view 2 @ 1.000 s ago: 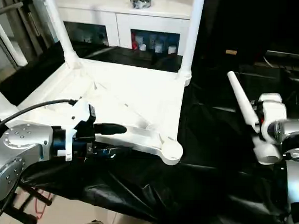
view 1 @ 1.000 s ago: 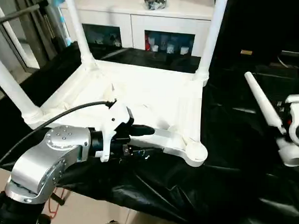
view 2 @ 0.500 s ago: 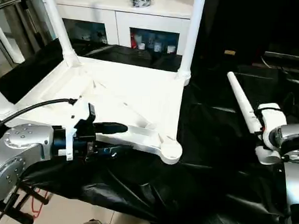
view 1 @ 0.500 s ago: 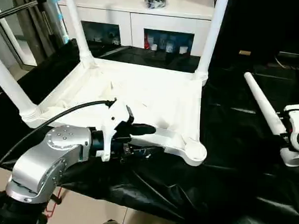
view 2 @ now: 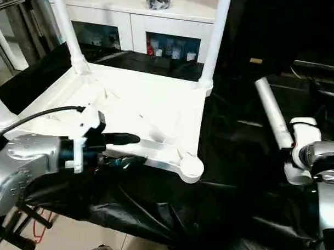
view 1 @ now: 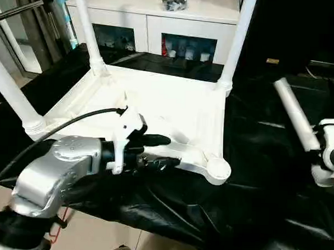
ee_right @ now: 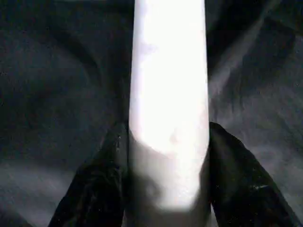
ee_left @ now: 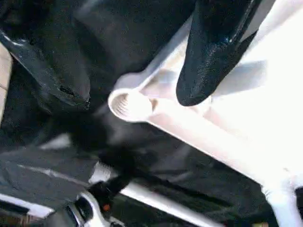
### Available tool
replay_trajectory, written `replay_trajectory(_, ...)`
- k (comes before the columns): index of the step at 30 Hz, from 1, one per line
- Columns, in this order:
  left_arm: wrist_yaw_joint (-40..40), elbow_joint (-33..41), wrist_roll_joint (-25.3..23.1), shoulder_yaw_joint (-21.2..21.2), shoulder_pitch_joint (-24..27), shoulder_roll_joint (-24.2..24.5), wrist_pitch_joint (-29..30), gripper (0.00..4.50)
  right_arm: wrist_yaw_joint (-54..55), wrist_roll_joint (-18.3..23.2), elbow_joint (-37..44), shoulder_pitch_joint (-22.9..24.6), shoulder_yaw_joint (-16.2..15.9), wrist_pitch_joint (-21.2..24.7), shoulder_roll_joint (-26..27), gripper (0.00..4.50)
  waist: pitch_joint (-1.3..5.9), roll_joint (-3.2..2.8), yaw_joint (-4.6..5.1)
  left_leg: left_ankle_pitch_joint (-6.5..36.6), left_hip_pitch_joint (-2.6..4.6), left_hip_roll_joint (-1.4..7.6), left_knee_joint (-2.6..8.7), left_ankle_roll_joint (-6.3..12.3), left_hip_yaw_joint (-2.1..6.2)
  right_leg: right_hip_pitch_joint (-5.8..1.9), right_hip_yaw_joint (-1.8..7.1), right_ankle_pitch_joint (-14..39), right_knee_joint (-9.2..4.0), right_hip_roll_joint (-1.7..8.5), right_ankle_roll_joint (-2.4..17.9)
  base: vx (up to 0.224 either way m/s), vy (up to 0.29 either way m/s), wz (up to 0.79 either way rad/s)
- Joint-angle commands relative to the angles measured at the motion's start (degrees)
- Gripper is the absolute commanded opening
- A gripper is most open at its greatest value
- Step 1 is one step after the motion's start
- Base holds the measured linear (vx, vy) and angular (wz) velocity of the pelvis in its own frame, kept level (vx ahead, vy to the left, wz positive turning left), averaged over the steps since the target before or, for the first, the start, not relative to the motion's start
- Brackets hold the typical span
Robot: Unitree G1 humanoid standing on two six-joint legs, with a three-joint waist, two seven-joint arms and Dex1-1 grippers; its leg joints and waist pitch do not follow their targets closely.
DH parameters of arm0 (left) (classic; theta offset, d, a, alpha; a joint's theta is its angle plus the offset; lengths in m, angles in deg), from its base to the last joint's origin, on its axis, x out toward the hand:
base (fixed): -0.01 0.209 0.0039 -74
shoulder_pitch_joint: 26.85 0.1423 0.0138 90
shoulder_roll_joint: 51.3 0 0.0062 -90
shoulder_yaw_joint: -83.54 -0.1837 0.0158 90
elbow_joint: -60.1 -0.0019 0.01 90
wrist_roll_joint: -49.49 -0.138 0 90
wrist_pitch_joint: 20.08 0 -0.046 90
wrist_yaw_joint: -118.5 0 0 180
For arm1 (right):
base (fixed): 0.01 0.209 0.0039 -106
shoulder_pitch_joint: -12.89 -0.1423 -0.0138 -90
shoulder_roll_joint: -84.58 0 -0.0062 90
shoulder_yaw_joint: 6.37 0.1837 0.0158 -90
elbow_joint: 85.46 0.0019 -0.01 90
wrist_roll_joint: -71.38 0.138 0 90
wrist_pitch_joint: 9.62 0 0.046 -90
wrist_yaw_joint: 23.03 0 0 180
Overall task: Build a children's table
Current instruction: Pick table leg
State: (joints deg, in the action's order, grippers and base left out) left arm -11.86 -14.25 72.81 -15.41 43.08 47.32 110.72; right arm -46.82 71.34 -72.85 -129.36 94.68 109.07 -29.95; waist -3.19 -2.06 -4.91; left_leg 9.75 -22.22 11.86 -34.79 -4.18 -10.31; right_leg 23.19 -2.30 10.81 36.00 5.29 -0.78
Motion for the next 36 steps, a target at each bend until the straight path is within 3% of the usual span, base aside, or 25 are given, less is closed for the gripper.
replay_trajectory(1, -5.32, -2.73, -1.51, 1.10, -1.86, -3.85, -3.32, 3.31, 0.87, 4.99, 3.22, -0.45, 4.77, -3.58, 1.13, 1.87, 3.93, 1.23, 0.18, 15.28, 0.83, 0.06, 3.34, 0.07, -0.59, -2.36, 0.82, 13.63, -4.56, 1.13, 13.44, 0.000, 0.000, 0.00)
replay_trajectory(2, -9.39, -4.74, -1.25, 2.65, -2.89, -7.83, -4.36, 3.60, 1.71, 7.17, 5.22, 0.47, 6.93, -4.15, 2.46, 1.87, 3.93, 1.33, 0.26, 14.57, 0.66, -0.05, 3.21, 0.48, -0.65, -2.53, 0.82, 12.72, -4.59, 1.08, 13.37, 0.000, 0.000, 0.00)
replay_trajectory(4, -10.13, -5.11, -0.95, 3.01, -3.16, -8.75, -4.37, 3.67, 1.76, 7.70, 5.97, 0.85, 7.41, -4.20, 2.94, 1.87, 4.11, 1.33, 0.30, 13.43, 0.57, -0.05, 3.21, 0.93, -0.54, -2.70, 0.77, 11.90, -4.48, 1.18, 13.38, 0.000, 0.000, 0.00)
replay_trajectory(5, -11.19, -5.42, 1.37, 4.57, -3.71, -11.28, -3.62, 3.70, -1.17, 10.87, 10.16, 2.60, 9.85, -6.53, 5.30, 1.87, 4.26, 1.33, 0.37, 11.68, 0.31, -0.12, 3.13, 1.83, -0.59, -2.90, 0.76, 10.33, -4.32, 1.27, 13.50, 0.000, 0.000, 0.00)
replay_trajectory(7, -14.06, -6.76, 2.00, 5.94, -5.34, -14.39, -4.30, 3.80, -9.62, 17.41, 25.83, 9.36, 11.83, -10.52, 11.02, 1.87, 4.47, 1.50, 0.24, 9.89, 0.19, -0.05, 2.97, 3.25, -0.58, -3.07, 0.80, 7.77, -4.12, 1.30, 13.44, 0.000, 0.000, 0.00)
replay_trajectory(8, -15.25, -7.40, 2.02, 6.34, -6.13, -15.45, -4.38, 3.97, -13.17, 20.72, 33.37, 12.71, 11.77, -9.76, 13.09, 1.87, 4.36, 1.51, 0.09, 9.18, 0.13, -0.17, 3.03, 4.20, -0.66, -3.20, 0.86, 6.31, -4.28, 0.99, 12.75, 0.000, 0.000, 0.00)
replay_trajectory(9, -17.03, -8.68, 2.05, 6.97, -7.75, -17.23, -4.93, 4.05, -19.59, 27.66, 47.67, 19.26, 11.29, -6.38, 16.76, 1.87, 4.65, 1.44, -0.31, 7.04, 0.31, 0.12, 2.90, 6.65, -0.53, -3.13, 0.84, 2.75, -3.95, 1.09, 12.99, 0.000, 0.000, 0.00)
replay_trajectory(10, -17.73, -9.60, 2.29, 7.38, -8.86, -18.40, -5.43, 4.10, -22.50, 32.31, 55.89, 23.27, 10.57, -3.09, 18.60, 1.87, 4.49, 1.05, -0.26, 6.41, 0.18, -0.01, 2.99, 7.29, -0.37, -3.31, 0.86, 1.76, -3.83, 0.80, 12.85, 0.000, 0.000, 0.00)
replay_trajectory(11, -18.00, -10.30, 3.95, 8.22, -10.41, -19.93, -4.90, 4.15, -24.73, 36.61, 62.75, 27.36, 8.52, 0.51, 19.80, 1.87, 4.59, 0.91, -0.93, 5.93, 0.55, 0.28, 3.06, 8.47, -0.13, -3.31, 0.97, -0.34, -3.76, 0.83, 12.70, 0.000, 0.000, 0.00)
replay_trajectory(12, -18.03, -10.56, 4.64, 8.55, -11.01, -20.51, -4.66, 4.27, -25.39, 38.04, 64.94, 28.76, 7.70, 1.71, 20.17, 1.87, 4.84, 0.89, -1.20, 5.44, 0.36, 0.58, 3.23, 8.47, 0.15, -3.23, 0.65, 0.29, -3.60, 1.13, 13.79, 0.000, 0.000, 0.00)
replay_trajectory(14, -18.06, -10.74, 5.11, 8.78, -11.42, -20.91, -4.51, 4.47, -25.84, 39.01, 66.43, 29.71, 7.14, 2.52, 20.42, 1.86, 4.88, 0.95, -1.56, 5.58, 0.66, 0.63, 3.16, 7.58, -0.08, -2.91, 0.73, 2.01, -3.78, 1.09, 14.63, 0.000, 0.000, 0.00)
replay_trajectory(15, -18.73, -11.84, 8.12, 10.29, -13.44, -23.21, -2.85, 4.47, -26.89, 43.23, 71.55, 32.57, 4.98, 6.49, 21.20, 1.86, 4.54, 0.92, -1.58, 6.60, 0.43, 0.58, 3.43, 6.15, -0.13, -2.78, 0.71, 5.41, -4.03, 1.15, 14.80, 0.000, 0.000, 0.00)
replay_trajectory(16, -19.95, -12.81, 9.98, 11.45, -14.75, -24.71, -1.32, 4.47, -27.18, 45.66, 74.01, 33.37, 4.24, 8.49, 21.57, 1.86, 4.21, 1.25, -1.77, 8.70, 0.76, 0.44, 3.49, 5.01, -0.44, -2.66, 1.04, 8.66, -4.52, 1.18, 14.14, 0.000, 0.000, 0.00)
replay_trajectory(17, -20.94, -13.52, 11.76, 12.40, -15.91, -26.28, -0.25, 4.50, -27.07, 47.35, 76.03, 33.77, 3.52, 9.65, 22.12, 1.86, 4.16, 0.81, -2.08, 10.60, 1.15, 0.53, 3.64, 4.28, -0.39, -2.31, 1.17, 10.97, -4.86, 1.30, 13.64, 0.000, 0.000, 0.00)
replay_trajectory(18, -21.38, -13.72, 12.61, 12.82, -16.32, -27.00, 0.22, 4.50, -27.05, 47.83, 76.61, 33.79, 3.24, 9.96, 22.35, 1.86, 4.20, 0.62, -1.99, 10.82, 0.89, 0.48, 3.72, 3.82, -0.13, -2.53, 1.06, 11.59, -4.75, 1.46, 13.37, 0.000, 0.000, 0.00)
replay_trajectory(19, -21.79, -13.82, 13.28, 13.16, -16.62, -27.62, 0.52, 4.50, -26.89, 48.01, 77.38, 34.04, 3.12, 9.99, 22.72, 1.86, 4.03, 0.91, -1.94, 11.94, 0.66, 0.42, 4.05, 2.93, -0.02, -2.56, 0.91, 14.44, -5.26, 1.58, 11.86, 0.000, 0.000, 0.00)
replay_trajectory(20, -22.12, -13.71, 14.16, 13.50, -16.78, -28.52, 0.35, 4.50, -27.04, 46.87, 77.84, 34.36, 1.93, 9.13, 22.95, 1.86, 3.99, 0.24, -2.10, 12.93, 0.90, 0.46, 4.09, 1.82, 0.04, -2.28, 1.02, 16.51, -5.45, 1.79, 10.90, 0.000, 0.000, 0.00)
replay_trajectory(21, -22.22, -13.68, 14.28, 13.51, -16.78, -28.74, 0.35, 4.50, -27.17, 46.21, 77.97, 34.51, 1.28, 8.73, 22.93, 1.86, 3.85, 0.56, -1.95, 13.55, 0.91, 0.42, 4.16, 1.50, -0.08, -2.18, 1.05, 17.51, -5.89, 1.68, 10.36, 0.000, 0.000, 0.00)
replay_trajectory(22, -22.45, -13.86, 13.90, 13.11, -16.71, -29.52, 0.20, 4.50, -27.43, 43.07, 79.84, 35.66, -1.32, 7.62, 23.13, 1.86, 3.87, -0.09, -1.87, 14.06, 0.88, 0.46, 4.34, 0.69, 0.13, -2.25, 1.04, 18.15, -5.91, 1.70, 9.53, 0.000, 0.000, 0.00)
replay_trajectory(24, -22.30, -14.44, 13.74, 12.81, -16.64, -29.69, 0.57, 4.50, -26.95, 41.76, 83.86, 37.43, -3.20, 8.91, 22.91, 1.86, 3.99, 0.22, -1.82, 13.19, 0.64, 0.37, 4.62, 0.24, 0.28, -2.65, 0.95, 17.27, -6.06, 1.60, 7.90, 0.000, 0.000, 0.00)
replay_trajectory(25, -21.85, -14.16, 14.66, 12.48, -16.26, -29.67, 1.84, 4.50, -25.64, 40.59, 87.32, 38.30, -5.89, 9.90, 21.27, 1.86, 4.06, -0.15, -1.53, 12.43, 0.46, 0.33, 4.70, 0.15, 0.40, -2.81, 0.91, 15.69, -6.01, 1.52, 7.57, 0.000, 0.000, 0.00)
replay_trajectory(29, -22.13, -13.14, 18.76, 13.90, -15.96, -30.89, 3.97, 4.50, -22.79, 38.11, 88.38, 37.14, -8.26, 9.13, 20.64, 1.86, 4.14, 0.35, -1.21, 11.09, 0.35, 0.14, 4.43, 0.39, 0.19, -2.70, 1.03, 14.64, -5.95, 1.50, 8.09, 0.000, 0.000, 0.00)
replay_trajectory(30, -22.13, -12.94, 19.43, 14.11, -15.85, -30.94, 4.33, 4.50, -22.29, 37.56, 88.16, 36.79, -8.56, 8.78, 20.73, 1.86, 4.15, 0.22, -1.22, 10.96, 0.33, 0.08, 4.32, 0.32, 0.22, -2.74, 0.99, 14.70, -5.73, 1.58, 8.39, 0.000, 0.000, 0.00)
replay_trajectory(36, -25.71, -13.41, 16.72, 14.67, -15.88, -30.64, 3.43, 4.50, -18.30, 30.41, 86.07, 33.64, -11.40, 4.71, 22.01, 1.86, 4.08, 0.14, -0.63, 11.26, 0.34, 0.16, 4.45, 0.12, 0.26, -2.53, 0.95, 15.47, -5.86, 1.47, 7.82, 0.000, 0.000, 0.00)
